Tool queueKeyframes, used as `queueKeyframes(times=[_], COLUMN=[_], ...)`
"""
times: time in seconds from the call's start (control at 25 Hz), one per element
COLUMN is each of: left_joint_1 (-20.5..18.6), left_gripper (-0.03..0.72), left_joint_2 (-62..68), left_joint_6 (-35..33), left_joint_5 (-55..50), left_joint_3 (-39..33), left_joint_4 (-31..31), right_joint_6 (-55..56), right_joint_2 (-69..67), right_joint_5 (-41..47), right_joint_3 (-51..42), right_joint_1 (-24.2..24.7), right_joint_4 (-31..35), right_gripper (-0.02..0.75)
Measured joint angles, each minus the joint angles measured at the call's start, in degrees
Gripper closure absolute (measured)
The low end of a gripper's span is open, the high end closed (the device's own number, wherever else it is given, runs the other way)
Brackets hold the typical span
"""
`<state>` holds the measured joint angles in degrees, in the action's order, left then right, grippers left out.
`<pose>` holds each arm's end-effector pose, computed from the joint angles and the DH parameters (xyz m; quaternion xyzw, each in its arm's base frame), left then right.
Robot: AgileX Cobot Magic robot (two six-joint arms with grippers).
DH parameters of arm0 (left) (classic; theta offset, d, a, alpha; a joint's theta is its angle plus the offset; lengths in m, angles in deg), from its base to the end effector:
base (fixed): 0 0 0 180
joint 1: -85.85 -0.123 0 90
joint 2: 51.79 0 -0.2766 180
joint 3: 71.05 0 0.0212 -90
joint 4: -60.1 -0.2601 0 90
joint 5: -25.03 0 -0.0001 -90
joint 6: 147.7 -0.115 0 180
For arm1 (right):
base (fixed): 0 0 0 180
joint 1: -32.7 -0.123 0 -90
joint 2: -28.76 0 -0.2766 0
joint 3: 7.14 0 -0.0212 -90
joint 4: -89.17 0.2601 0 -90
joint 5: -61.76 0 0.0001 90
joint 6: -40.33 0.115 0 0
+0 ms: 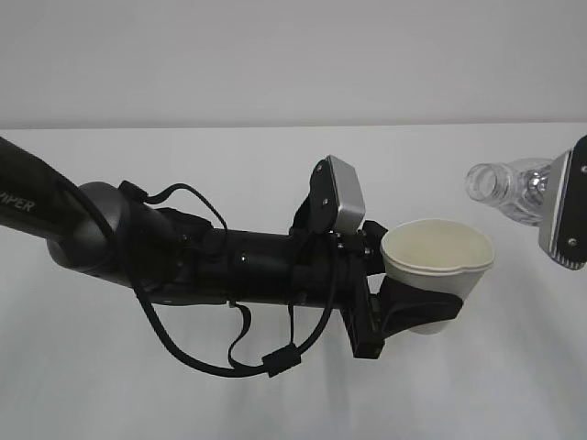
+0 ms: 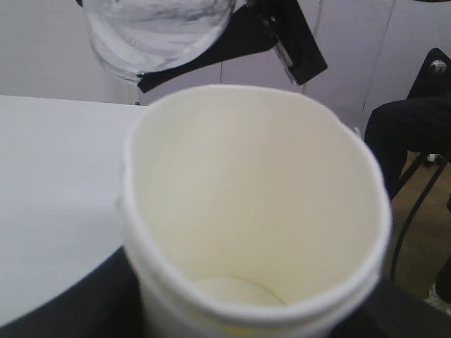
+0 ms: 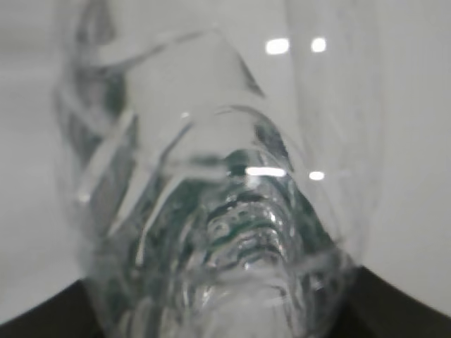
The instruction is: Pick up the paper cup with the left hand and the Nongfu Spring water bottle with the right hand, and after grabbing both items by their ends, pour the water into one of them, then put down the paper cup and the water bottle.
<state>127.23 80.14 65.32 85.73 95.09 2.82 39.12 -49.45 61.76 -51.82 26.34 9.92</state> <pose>0.2632 -0.3443 0.1095 0.5086 0.5579 -0.4784 0.4486 0.2683 0.0298 0.2079 -0.6036 0.6381 -0.2880 0.3815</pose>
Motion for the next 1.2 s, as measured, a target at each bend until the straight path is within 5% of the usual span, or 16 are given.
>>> queueKeyframes(times=[1.2], left_joint_1=[0.25], left_gripper=[0.26], left_joint_2=[0.0], left_joint_6=[0.72], left_joint_5=[0.0], left_joint_3=[0.0], left_joint_4=[-0.02], right_joint_6=[0.0], right_joint_2=[0.0], right_joint_5=[0.0], right_joint_3=[0.52], right_joint_1=[0.0], right_joint_4=[-8.29], right_gripper=[0.327])
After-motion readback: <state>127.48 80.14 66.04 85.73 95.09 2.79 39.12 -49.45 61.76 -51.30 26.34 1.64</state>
